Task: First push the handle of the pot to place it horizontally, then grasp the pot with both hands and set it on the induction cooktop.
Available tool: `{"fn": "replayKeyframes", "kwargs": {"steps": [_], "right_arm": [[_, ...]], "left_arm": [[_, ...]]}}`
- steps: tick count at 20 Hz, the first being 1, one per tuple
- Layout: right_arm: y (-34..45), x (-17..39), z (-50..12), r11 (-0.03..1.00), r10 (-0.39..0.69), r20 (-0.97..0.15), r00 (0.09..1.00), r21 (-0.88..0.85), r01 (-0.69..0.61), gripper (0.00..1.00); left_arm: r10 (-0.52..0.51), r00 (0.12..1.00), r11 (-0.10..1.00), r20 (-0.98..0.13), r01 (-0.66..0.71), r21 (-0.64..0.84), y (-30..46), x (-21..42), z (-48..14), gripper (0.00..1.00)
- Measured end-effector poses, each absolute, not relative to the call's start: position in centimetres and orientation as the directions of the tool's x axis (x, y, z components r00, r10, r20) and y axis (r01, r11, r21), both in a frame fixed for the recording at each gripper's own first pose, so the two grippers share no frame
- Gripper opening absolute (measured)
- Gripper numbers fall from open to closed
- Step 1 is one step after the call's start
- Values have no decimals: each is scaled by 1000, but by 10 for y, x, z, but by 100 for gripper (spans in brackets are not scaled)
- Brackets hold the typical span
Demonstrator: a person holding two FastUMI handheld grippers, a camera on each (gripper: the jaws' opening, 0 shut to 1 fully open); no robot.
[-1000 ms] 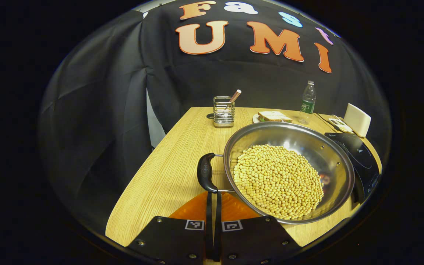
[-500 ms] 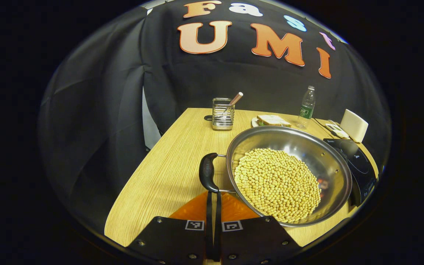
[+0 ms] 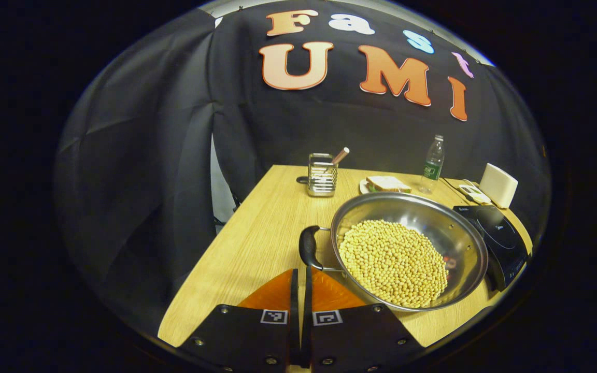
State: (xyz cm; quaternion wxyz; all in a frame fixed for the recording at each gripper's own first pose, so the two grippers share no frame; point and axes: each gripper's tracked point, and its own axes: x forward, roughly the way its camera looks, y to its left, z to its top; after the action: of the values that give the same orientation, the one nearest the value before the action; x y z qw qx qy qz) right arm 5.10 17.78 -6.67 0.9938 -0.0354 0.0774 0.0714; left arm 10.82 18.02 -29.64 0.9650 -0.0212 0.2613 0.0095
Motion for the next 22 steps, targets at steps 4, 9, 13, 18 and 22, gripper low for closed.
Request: {"fn": "replayKeyframes", "kwargs": {"steps": [4, 9, 13, 18, 22], "right_arm": [[213, 56, -74, 983, 172, -169, 970, -36, -181, 95], [274, 59, -116, 969, 245, -251, 936, 38, -243, 95], [310, 71, -160, 973, 230, -308, 923, 43, -229, 95], [355, 80, -236, 976, 208, -426, 881, 33, -215, 96], [374, 90, -278, 980, 169, -488, 856, -11, -200, 96]], "left_arm": [[21, 892, 1000, -452, -29, -10, 183, 112, -277, 2], [-28, 913, 999, -408, 10, -46, 167, 124, -271, 21], [-73, 926, 997, -370, 54, -61, 155, 135, -265, 47], [-95, 923, 993, -372, 59, -107, 152, 149, -281, 76], [-77, 898, 994, -434, 37, -98, 160, 158, -307, 76]]}}
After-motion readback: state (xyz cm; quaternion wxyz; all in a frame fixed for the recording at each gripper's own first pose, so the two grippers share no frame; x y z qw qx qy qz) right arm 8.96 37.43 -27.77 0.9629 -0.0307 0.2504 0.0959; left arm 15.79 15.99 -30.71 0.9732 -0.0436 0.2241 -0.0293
